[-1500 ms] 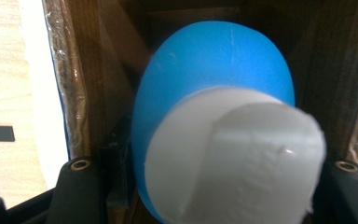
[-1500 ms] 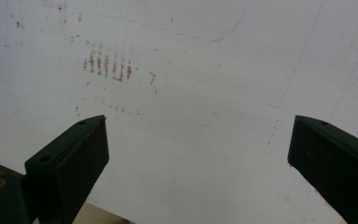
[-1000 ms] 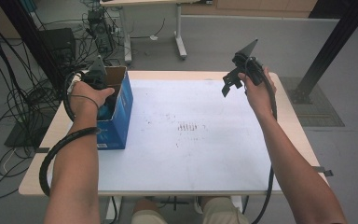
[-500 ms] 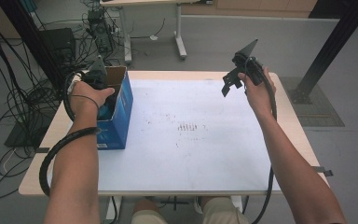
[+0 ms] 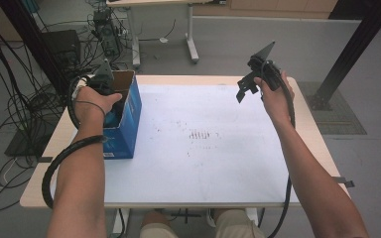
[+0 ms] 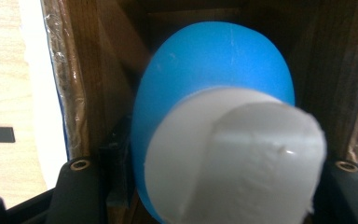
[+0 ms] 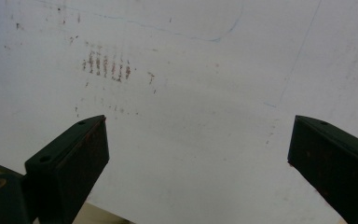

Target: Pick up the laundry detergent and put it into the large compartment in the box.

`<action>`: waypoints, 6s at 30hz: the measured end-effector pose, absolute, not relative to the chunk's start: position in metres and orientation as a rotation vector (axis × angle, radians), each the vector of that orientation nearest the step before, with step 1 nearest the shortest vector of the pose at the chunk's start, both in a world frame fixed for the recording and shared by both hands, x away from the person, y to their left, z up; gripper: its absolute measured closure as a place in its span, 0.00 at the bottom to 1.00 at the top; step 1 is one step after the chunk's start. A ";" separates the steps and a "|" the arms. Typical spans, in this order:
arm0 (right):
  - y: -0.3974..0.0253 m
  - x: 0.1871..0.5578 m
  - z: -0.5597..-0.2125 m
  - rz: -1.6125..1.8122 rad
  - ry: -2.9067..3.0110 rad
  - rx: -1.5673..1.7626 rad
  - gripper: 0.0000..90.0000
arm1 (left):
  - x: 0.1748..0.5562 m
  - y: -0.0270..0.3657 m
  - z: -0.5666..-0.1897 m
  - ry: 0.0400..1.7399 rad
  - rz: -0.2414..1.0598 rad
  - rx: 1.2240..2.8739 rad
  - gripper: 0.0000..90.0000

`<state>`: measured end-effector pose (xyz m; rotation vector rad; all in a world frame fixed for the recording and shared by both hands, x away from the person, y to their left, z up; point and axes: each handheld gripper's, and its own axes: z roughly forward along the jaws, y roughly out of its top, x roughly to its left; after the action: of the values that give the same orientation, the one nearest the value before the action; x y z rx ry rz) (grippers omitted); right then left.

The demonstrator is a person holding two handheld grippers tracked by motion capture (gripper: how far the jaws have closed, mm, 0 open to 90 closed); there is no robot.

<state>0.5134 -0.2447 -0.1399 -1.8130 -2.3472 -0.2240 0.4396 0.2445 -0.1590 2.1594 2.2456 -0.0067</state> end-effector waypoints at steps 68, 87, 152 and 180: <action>-0.244 0.510 -0.136 -0.221 -2.357 -1.820 0.06 | 0.441 0.241 -0.159 2.231 -0.006 2.184 0.40; -0.242 0.509 -0.136 -0.221 -2.360 -1.818 0.06 | 0.439 0.242 -0.158 2.219 -0.001 2.175 0.39; -0.256 0.515 -0.137 -0.214 -2.313 -1.852 0.06 | 0.422 0.054 -0.041 0.905 0.239 2.882 0.12; -0.257 0.521 -0.149 -0.188 -2.302 -1.846 0.06 | 0.413 0.022 -0.058 0.491 0.130 2.921 0.13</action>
<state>0.5213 -0.2567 -0.1485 -1.8457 -2.3017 -0.1884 0.4127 0.0224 -0.0580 2.9210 0.4914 0.1300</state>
